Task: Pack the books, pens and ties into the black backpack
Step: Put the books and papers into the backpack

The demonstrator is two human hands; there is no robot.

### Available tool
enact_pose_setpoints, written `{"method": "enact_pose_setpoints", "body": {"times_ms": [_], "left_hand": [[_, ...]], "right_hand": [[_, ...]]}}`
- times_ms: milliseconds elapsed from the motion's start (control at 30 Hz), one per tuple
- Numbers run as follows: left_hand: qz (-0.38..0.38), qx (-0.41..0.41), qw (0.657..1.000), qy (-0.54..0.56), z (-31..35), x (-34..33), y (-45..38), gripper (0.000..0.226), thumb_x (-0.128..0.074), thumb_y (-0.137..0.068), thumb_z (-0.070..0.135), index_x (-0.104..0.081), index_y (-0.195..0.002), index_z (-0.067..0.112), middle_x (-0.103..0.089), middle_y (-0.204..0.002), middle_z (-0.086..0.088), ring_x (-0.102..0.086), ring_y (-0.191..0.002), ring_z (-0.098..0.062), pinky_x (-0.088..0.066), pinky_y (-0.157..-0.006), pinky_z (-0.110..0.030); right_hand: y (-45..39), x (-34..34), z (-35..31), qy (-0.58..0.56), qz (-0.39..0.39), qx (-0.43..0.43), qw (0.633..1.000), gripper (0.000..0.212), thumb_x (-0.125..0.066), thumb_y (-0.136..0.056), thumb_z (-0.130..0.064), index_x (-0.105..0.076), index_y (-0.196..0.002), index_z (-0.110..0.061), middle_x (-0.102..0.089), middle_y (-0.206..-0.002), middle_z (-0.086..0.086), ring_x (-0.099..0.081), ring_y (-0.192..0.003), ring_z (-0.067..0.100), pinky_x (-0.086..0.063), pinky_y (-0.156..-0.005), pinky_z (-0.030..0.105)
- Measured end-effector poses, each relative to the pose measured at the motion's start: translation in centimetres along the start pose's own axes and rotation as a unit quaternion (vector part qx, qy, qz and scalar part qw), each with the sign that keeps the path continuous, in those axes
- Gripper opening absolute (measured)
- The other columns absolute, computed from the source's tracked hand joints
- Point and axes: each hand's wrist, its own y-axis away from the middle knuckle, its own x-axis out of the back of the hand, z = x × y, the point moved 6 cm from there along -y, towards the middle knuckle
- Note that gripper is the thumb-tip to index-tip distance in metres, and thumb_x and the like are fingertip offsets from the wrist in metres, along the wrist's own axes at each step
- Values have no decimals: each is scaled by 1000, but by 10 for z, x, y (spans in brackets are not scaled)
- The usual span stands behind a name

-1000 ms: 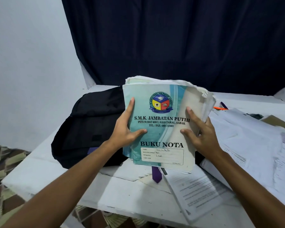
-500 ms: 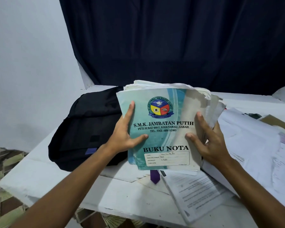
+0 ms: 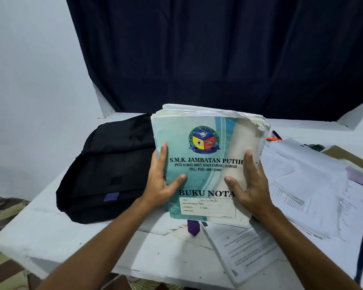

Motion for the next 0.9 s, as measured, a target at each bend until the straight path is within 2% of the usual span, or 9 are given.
{"method": "enact_pose_setpoints", "body": {"times_ms": [100,200,267,400,467,567,667,733,900], "left_hand": [[13,3,1000,-2,-4,3,-4,88,-65,-86,44,-7,-152,45,-36,-139,-8,-40,-133,-17,-39,-111,-41],[-24,-34,999,-20,-6,13,-7,85,-62,-87,52,-6,-152,46,-37,-139,-13,-38,-135,-12,-36,-112,-33],[-57,-35,997,-26,-5,12,-4,88,-64,-85,54,-6,-151,48,-40,-138,-16,-42,-133,-17,-40,-110,-40],[-60,-37,997,-24,-3,7,-1,91,-68,-84,48,-7,-152,46,-42,-138,-23,-48,-130,-31,-46,-103,-51],[-75,-53,995,-31,-1,9,-3,92,-68,-85,46,-6,-153,43,-43,-139,-23,-49,-129,-32,-47,-101,-53],[-104,-67,991,-39,-2,14,-2,95,-69,-84,46,-4,-153,43,-43,-139,-21,-51,-127,-29,-48,-101,-50],[-133,-49,989,-33,-4,9,1,100,-72,-81,49,-1,-152,47,-37,-145,-25,-46,-133,-33,-46,-103,-54],[-130,-34,990,-40,-5,8,-2,101,-72,-79,52,-1,-151,49,-36,-147,-24,-42,-137,-33,-43,-105,-54],[-102,-43,993,-42,1,12,-8,103,-73,-78,49,-1,-151,48,-36,-146,-19,-40,-136,-25,-36,-113,-31]], "right_hand": [[-2,-5,-2,-22,34,-1,999,79,-57,-85,-47,-6,-145,-56,-41,-135,9,-39,-123,7,-35,-99,16],[3,0,4,-18,25,19,999,68,-48,-91,-58,-8,-147,-53,-45,-126,8,-41,-118,2,-31,-99,10],[7,2,5,-13,23,28,999,65,-43,-92,-60,-8,-147,-53,-48,-121,10,-44,-113,5,-33,-96,12],[9,-1,-6,-11,39,45,998,67,-46,-92,-57,-8,-147,-51,-55,-115,25,-41,-104,-11,-28,-93,-3],[8,2,-7,-9,31,66,997,71,-51,-91,-52,-8,-148,-48,-58,-107,25,-40,-96,-12,-32,-89,0],[9,8,-3,-1,-2,91,996,68,-46,-92,-56,-9,-149,-47,-54,-94,12,-42,-90,-3,-36,-81,11],[10,6,0,-3,-35,98,995,68,-48,-92,-56,-11,-149,-48,-61,-106,24,-56,-101,16,-42,-90,16],[6,5,-1,-8,-29,98,995,66,-49,-92,-54,-15,-148,-48,-59,-114,30,-55,-108,21,-39,-97,16],[0,8,-11,1,-6,127,992,66,-50,-93,-49,-16,-149,-42,-60,-103,34,-52,-95,23,-44,-85,24]]}}
